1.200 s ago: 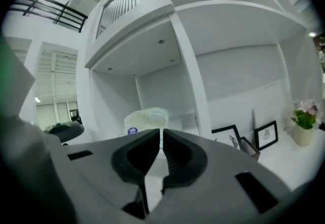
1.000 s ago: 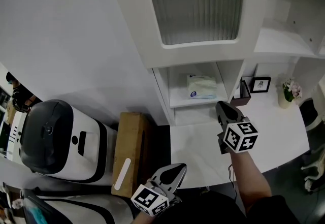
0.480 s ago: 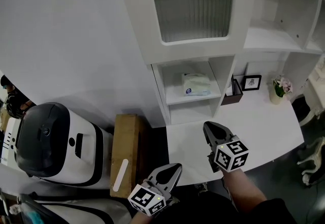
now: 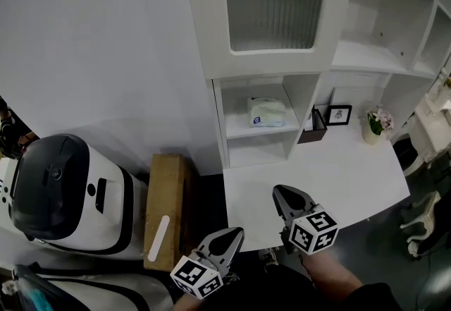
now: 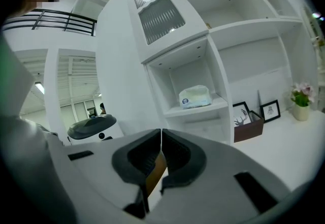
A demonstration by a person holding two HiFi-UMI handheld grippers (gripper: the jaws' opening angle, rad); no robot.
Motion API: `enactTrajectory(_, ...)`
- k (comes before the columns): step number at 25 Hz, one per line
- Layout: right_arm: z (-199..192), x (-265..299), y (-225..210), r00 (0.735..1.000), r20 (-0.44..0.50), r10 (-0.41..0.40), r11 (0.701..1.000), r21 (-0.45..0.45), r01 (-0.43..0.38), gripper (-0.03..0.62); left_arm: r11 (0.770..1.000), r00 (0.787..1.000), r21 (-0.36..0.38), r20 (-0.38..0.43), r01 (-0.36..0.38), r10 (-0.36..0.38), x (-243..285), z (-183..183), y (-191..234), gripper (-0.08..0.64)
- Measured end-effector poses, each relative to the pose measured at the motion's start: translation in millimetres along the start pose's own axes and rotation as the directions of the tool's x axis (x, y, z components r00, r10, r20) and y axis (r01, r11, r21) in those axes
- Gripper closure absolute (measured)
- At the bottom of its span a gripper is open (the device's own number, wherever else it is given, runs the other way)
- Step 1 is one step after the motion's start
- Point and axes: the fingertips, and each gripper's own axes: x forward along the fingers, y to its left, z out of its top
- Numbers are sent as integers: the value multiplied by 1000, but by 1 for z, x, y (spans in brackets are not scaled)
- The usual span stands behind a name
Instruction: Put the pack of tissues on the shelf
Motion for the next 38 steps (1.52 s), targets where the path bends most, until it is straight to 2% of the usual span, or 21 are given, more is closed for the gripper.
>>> enactTrajectory(11, -55, -33, 66, 995, -81, 54, 998, 25, -52, 583, 999, 1000, -19, -2, 30, -31, -25, -3, -12, 555)
enactTrajectory(18, -74, -59, 80, 997, -73, 11, 998, 55, -7, 584, 996, 997, -52, -44, 68, -71, -44, -18, -21, 555)
enactTrajectory(23, -98, -82, 83, 996, -83, -32, 992, 118, 41, 583, 990, 990, -87, -76, 113, -120, -46, -34, -32, 555)
enactTrajectory(27, -105, -98, 82, 996, -83, -43, 990, 127, 54, 584, 986, 986, -94, -87, 136, -144, -43, -40, -44, 555)
enactTrajectory(33, -99, -111, 78, 997, -75, 1, 994, 113, 8, 584, 993, 992, -57, -65, 106, -109, -36, -34, -62, 555)
enactTrajectory(38, -96, -131, 62, 995, -89, 43, 995, 95, -35, 584, 994, 996, -84, -58, 64, -69, -19, -46, -83, 555)
